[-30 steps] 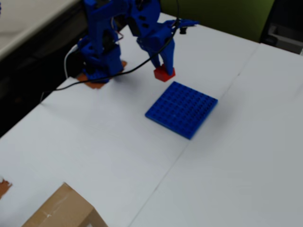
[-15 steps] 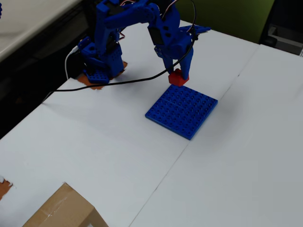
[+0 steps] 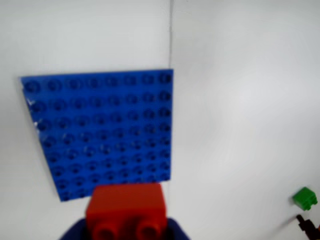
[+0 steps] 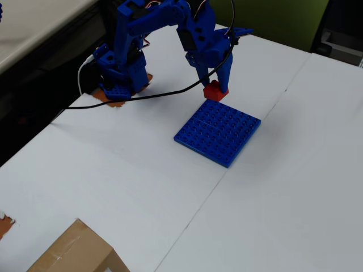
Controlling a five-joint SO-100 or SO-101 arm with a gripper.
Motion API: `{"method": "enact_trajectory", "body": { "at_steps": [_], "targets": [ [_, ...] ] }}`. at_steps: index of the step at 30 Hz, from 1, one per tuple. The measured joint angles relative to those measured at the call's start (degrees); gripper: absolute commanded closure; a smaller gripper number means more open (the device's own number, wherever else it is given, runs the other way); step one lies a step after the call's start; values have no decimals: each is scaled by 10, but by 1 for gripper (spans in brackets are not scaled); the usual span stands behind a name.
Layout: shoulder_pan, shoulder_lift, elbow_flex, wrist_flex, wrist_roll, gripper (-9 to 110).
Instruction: Pick up the 2x2 red block and go up the 8x8 blue block.
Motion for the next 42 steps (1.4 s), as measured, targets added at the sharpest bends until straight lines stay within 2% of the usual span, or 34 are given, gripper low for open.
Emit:
{"method": "enact_trajectory", "body": {
  "at_steps": [42],
  "targets": [
    [9, -12, 21, -2, 0, 100]
  ]
}}
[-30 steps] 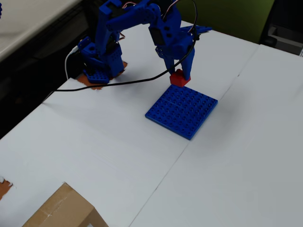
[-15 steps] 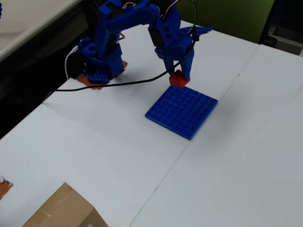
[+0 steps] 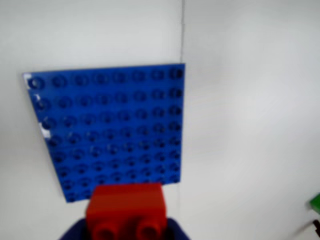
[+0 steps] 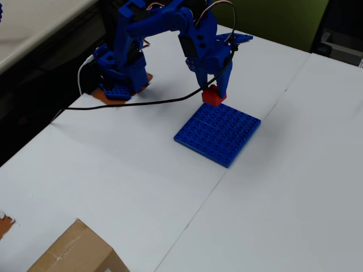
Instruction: Pick up the 2x2 red block and go up the 8x8 blue block.
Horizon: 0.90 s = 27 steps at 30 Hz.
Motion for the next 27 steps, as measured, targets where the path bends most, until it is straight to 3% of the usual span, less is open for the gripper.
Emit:
{"method": "enact_trajectory", "body": {
  "at_steps": [27],
  "targets": [
    [1, 11, 4, -1, 0, 100]
  ]
}}
